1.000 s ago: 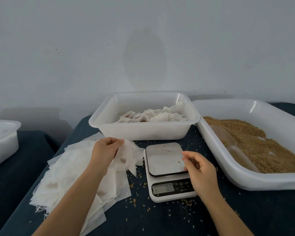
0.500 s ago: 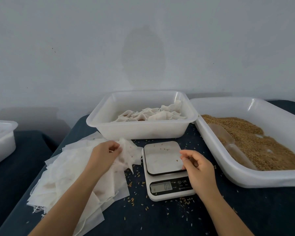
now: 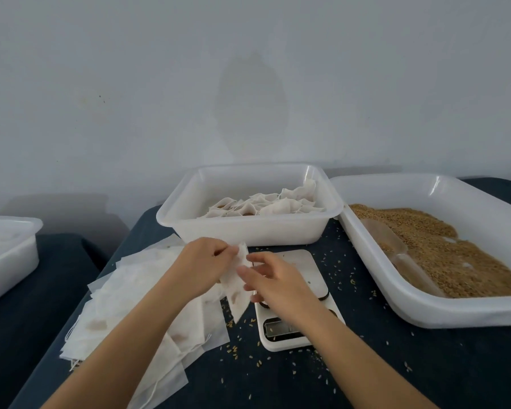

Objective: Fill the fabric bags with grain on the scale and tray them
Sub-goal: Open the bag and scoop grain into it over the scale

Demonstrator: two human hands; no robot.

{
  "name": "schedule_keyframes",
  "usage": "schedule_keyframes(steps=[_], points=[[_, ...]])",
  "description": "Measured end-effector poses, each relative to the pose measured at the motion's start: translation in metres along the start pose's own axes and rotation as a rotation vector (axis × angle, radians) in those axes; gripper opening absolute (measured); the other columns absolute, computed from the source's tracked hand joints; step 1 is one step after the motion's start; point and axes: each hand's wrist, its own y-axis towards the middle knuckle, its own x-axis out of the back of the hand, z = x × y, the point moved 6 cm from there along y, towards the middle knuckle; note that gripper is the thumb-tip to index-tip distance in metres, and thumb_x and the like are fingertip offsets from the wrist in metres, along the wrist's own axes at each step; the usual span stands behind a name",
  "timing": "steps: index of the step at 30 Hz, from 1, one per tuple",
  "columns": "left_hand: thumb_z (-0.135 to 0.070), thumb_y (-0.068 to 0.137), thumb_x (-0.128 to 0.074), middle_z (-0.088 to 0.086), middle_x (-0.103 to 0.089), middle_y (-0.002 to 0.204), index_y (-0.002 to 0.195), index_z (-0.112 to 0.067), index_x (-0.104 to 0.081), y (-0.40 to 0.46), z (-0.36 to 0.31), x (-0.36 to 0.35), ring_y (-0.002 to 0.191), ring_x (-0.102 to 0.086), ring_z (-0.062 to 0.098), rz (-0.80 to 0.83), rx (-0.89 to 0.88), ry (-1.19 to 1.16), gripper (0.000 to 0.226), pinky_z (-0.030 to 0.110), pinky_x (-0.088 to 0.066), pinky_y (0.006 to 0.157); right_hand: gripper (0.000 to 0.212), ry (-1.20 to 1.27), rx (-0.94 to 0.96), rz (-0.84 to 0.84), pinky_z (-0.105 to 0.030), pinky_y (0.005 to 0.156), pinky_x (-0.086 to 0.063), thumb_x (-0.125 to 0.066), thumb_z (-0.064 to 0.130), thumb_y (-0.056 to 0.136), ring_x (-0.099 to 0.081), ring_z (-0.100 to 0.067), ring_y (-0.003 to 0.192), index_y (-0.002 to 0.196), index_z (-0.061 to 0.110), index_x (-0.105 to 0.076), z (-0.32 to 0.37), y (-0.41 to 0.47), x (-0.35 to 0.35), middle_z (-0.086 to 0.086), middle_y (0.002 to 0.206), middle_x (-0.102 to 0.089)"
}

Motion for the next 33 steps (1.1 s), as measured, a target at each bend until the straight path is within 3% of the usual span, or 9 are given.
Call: schedule_keyframes(steps=[4, 7, 12, 17, 22, 26, 29, 31, 33], points=[[-0.023, 0.096, -0.044, 0.002, -0.072, 0.073, 0.07, -0.015, -0.074, -0.014, 0.001, -0.009, 0.067, -0.068, 0.012, 0.127, 0.176, -0.542, 0.041, 0.019, -0.053, 0.059, 0.025, 0.255, -0.145, 0.095, -0.035, 0.077, -0.059, -0.064, 0.038, 0.087, -0.072, -0.017, 0.081, 0.105, 0.02, -0.067, 0.0, 0.013, -0.015, -0.002, 0.095, -0.073], [-0.015, 0.092, -0.045, 0.001, -0.073, 0.079, 0.07, -0.021, -0.076, -0.019, 0.003, -0.013, 0.074, -0.068, 0.014, 0.216, 0.185, -0.652, 0.038, 0.024, -0.056, 0.067, 0.017, 0.259, -0.171, 0.083, -0.03, 0.069, -0.058, -0.062, 0.03, 0.085, -0.07, -0.014, 0.072, 0.096, 0.021, -0.072, -0.005, 0.015, -0.014, -0.003, 0.087, -0.075], [-0.02, 0.084, -0.054, -0.013, -0.057, 0.097, 0.101, -0.028, -0.065, -0.022, 0.001, -0.019, 0.086, -0.052, 0.0, 0.159, -0.231, 0.255, 0.022, 0.009, -0.041, 0.076, 0.013, -0.099, -0.153, -0.03, -0.021, 0.058, -0.052, -0.06, 0.017, 0.085, -0.06, -0.001, 0.053, 0.094, 0.027, -0.063, -0.014, 0.02, 0.003, 0.004, 0.079, -0.067], [-0.04, 0.092, -0.047, -0.007, -0.048, 0.108, 0.117, -0.029, -0.053, -0.033, -0.009, -0.039, 0.097, -0.044, 0.009, 0.163, -0.489, 0.568, 0.028, 0.021, -0.038, 0.08, 0.024, -0.252, -0.032, -0.08, -0.011, 0.047, -0.041, -0.065, 0.014, 0.08, -0.046, 0.001, 0.056, 0.076, 0.025, -0.045, -0.017, 0.016, 0.016, 0.008, 0.074, -0.05], [-0.041, 0.096, -0.037, -0.005, -0.046, 0.111, 0.11, -0.023, -0.056, -0.034, -0.015, -0.036, 0.097, -0.044, 0.013, 0.088, -0.577, 0.638, 0.029, 0.026, -0.039, 0.081, 0.033, -0.489, 0.085, 0.016, -0.031, 0.068, -0.055, -0.049, 0.004, 0.09, -0.059, -0.009, 0.067, 0.071, 0.03, -0.051, -0.007, 0.007, 0.02, 0.005, 0.078, -0.059], [-0.035, 0.098, -0.04, 0.0, -0.052, 0.111, 0.113, -0.017, -0.059, -0.037, -0.025, -0.034, 0.099, -0.049, 0.018, 0.081, -0.669, 0.611, 0.03, 0.032, -0.044, 0.084, 0.04, -0.679, 0.193, 0.141, -0.013, 0.06, -0.038, -0.041, 0.001, 0.09, -0.048, 0.0, 0.066, 0.102, 0.027, -0.069, 0.006, 0.001, 0.012, 0.013, 0.08, -0.053], [-0.031, 0.09, -0.058, -0.002, -0.061, 0.092, 0.091, -0.017, -0.067, -0.041, -0.036, -0.022, 0.082, -0.057, 0.015, 0.019, -0.743, 0.601, 0.018, 0.027, -0.05, 0.069, 0.038, -0.701, 0.268, 0.157, -0.009, 0.073, -0.038, -0.043, 0.003, 0.091, -0.051, 0.002, 0.083, 0.113, 0.02, -0.07, 0.018, -0.004, 0.014, 0.011, 0.101, -0.059], [-0.028, 0.078, -0.074, -0.005, -0.063, 0.078, 0.074, -0.019, -0.068, -0.042, -0.04, -0.018, 0.067, -0.059, 0.013, -0.003, -0.798, 0.563, 0.011, 0.02, -0.049, 0.056, 0.033, -0.76, 0.315, 0.228, -0.019, 0.084, -0.041, -0.045, 0.01, 0.091, -0.052, -0.008, 0.101, 0.111, 0.016, -0.07, 0.02, -0.009, 0.012, 0.007, 0.121, -0.056], [-0.028, 0.077, -0.074, -0.007, -0.065, 0.081, 0.074, -0.02, -0.068, -0.043, -0.038, -0.018, 0.069, -0.06, 0.013, 0.039, -0.82, 0.477, 0.01, 0.019, -0.049, 0.058, 0.029, -0.89, 0.381, 0.298, -0.025, 0.096, -0.036, -0.049, 0.02, 0.088, -0.04, -0.012, 0.122, 0.11, 0.017, -0.068, 0.02, -0.014, 0.007, 0.006, 0.141, -0.04]])
